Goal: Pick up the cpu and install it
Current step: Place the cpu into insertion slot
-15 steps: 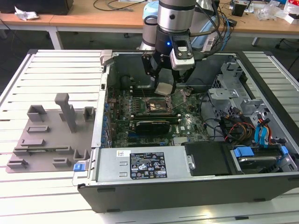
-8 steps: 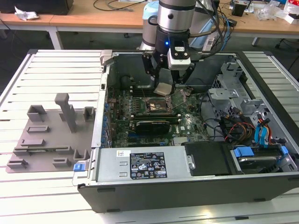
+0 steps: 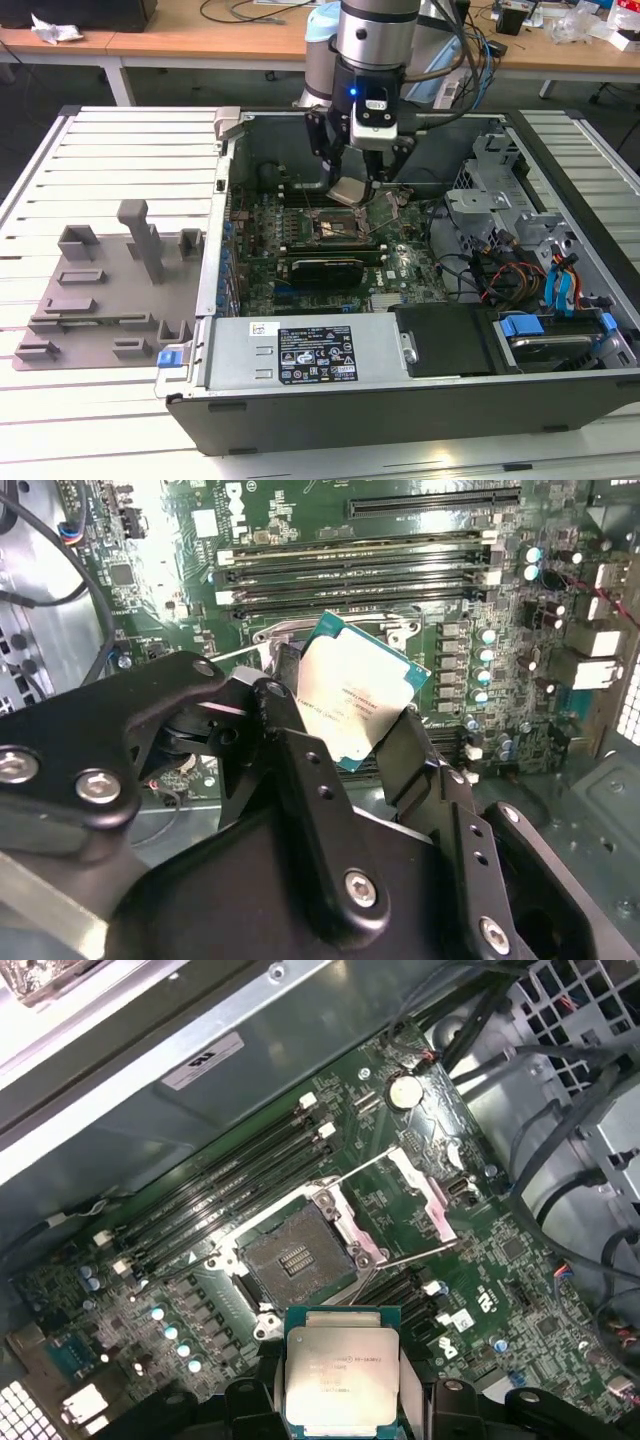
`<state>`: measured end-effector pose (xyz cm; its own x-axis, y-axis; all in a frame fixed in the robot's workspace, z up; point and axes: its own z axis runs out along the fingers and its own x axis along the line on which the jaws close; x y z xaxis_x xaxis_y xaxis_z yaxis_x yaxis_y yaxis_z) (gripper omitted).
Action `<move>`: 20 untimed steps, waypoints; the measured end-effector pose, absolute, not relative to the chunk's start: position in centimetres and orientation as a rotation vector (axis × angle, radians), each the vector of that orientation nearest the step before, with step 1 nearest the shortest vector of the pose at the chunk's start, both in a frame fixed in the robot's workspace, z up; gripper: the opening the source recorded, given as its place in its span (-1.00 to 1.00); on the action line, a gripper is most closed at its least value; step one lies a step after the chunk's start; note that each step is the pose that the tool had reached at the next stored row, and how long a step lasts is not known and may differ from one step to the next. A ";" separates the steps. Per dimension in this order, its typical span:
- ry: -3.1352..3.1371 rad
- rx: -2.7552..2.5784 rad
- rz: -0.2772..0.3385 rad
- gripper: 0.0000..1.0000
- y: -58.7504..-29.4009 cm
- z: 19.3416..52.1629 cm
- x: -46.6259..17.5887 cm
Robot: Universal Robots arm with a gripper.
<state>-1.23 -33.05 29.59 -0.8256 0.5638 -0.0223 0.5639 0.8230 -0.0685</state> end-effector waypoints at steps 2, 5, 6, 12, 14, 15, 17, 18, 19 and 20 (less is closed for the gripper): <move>2.989 0.960 -0.113 0.09 -33.1 29.6 -1.2; 2.976 1.002 -0.114 0.09 -33.1 29.6 -1.2; 2.973 1.010 -0.114 0.09 -33.1 29.6 -1.2; 2.938 1.115 -0.115 0.09 -33.1 29.6 -1.2; 2.927 1.147 -0.115 0.09 -33.1 29.6 -1.2; 2.919 1.166 -0.115 0.09 -33.1 29.6 -1.2; 2.910 1.190 -0.116 0.09 -33.1 29.6 -1.2; 2.907 1.200 -0.116 0.09 -33.1 29.6 -1.2; 2.900 1.218 -0.116 0.09 -33.1 29.6 -1.2; 2.893 1.234 -0.116 0.09 -33.1 29.6 -1.2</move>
